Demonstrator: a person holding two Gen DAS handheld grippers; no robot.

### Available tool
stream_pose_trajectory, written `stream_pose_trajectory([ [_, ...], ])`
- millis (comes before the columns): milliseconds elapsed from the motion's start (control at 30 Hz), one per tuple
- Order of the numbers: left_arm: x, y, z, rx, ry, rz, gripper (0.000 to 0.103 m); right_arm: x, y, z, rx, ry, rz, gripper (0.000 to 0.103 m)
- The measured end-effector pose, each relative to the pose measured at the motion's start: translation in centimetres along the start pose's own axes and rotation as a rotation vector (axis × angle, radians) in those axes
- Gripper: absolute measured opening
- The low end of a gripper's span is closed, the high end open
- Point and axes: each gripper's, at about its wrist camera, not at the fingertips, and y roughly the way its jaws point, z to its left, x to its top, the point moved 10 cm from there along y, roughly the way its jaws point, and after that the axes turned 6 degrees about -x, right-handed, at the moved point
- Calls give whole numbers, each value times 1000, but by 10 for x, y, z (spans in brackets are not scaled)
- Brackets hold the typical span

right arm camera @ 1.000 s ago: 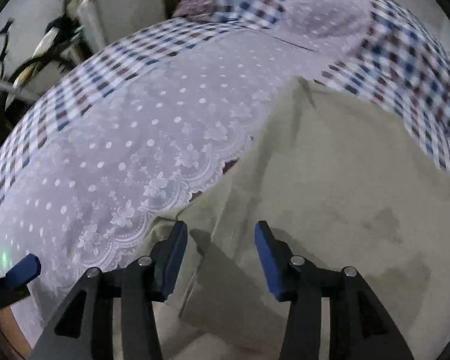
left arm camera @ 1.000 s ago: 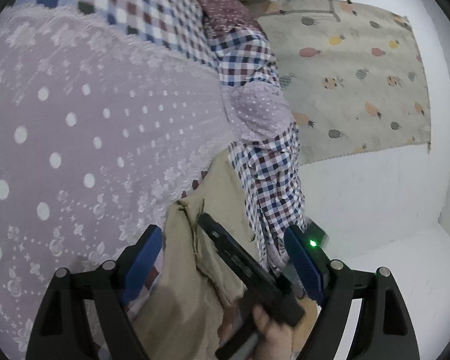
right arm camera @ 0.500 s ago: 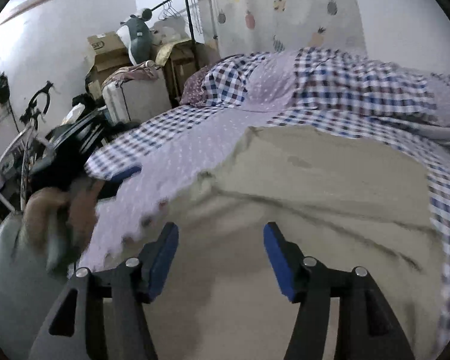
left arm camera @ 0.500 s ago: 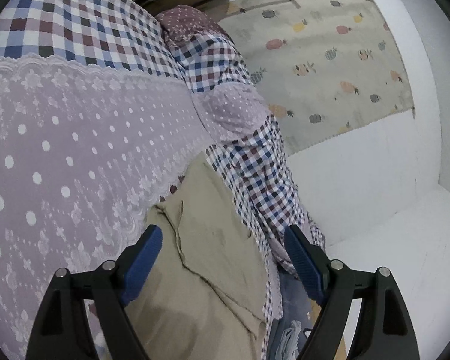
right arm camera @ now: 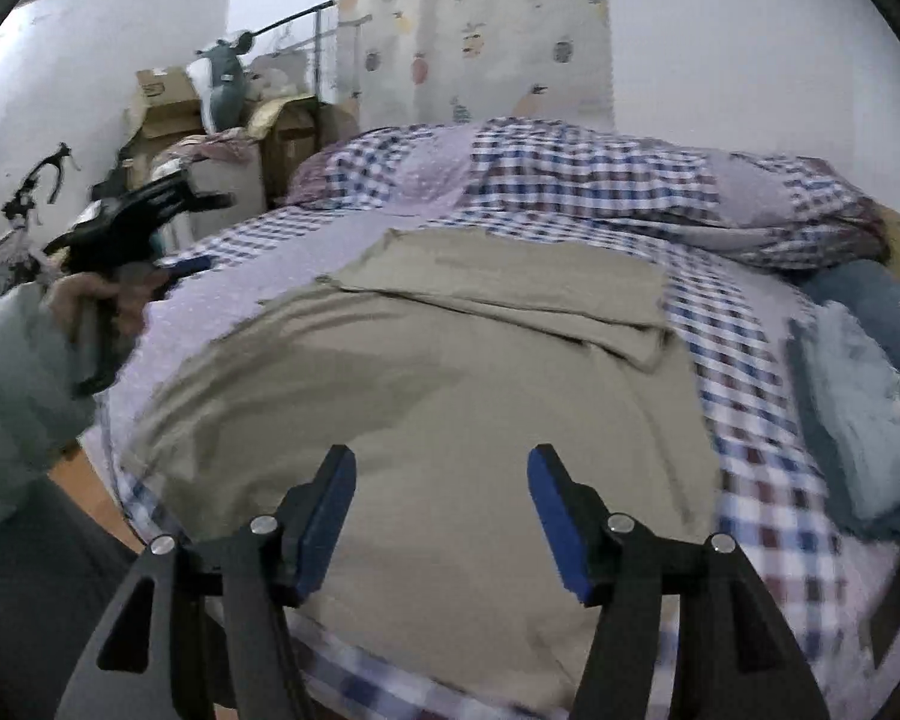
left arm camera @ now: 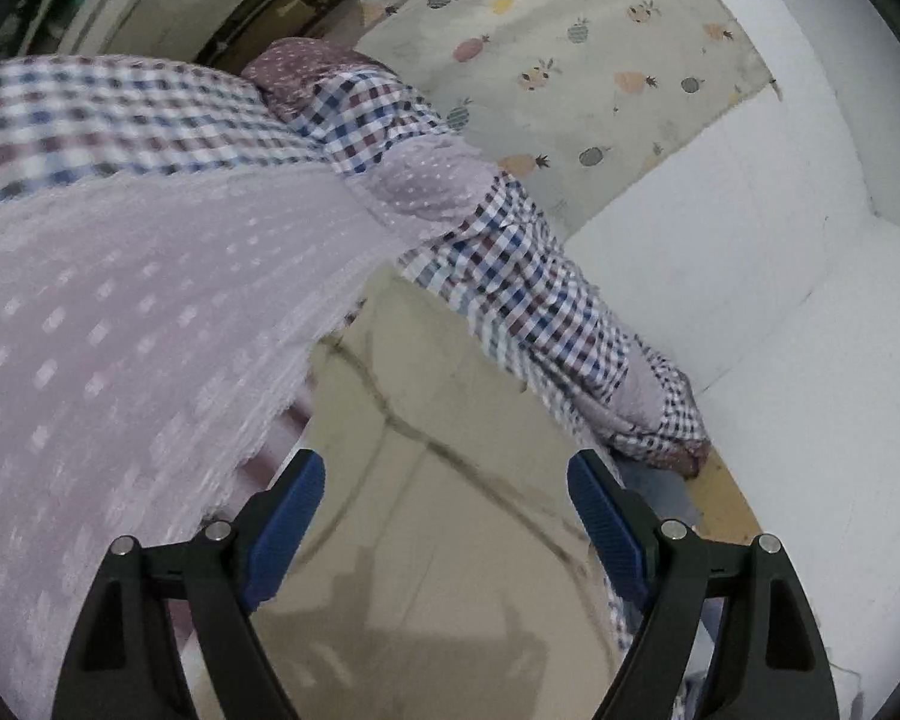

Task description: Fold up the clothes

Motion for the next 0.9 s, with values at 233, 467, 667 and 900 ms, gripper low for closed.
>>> stream_pose_trajectory([
  [233,-47,-43,30,120,-38,34,86,-54,-14,-65,-106,140,66,63],
  [467,-80,-76,46,198,-34,30,86,-86,9,-90,-154,213,182,63],
  [667,-98,-74,44,207,-16,78,86,-85,33,-67,-138,123,196,63],
  [900,-103,-73,46,233,1,91,86,-96,48,-60,-305,-20,243,63],
])
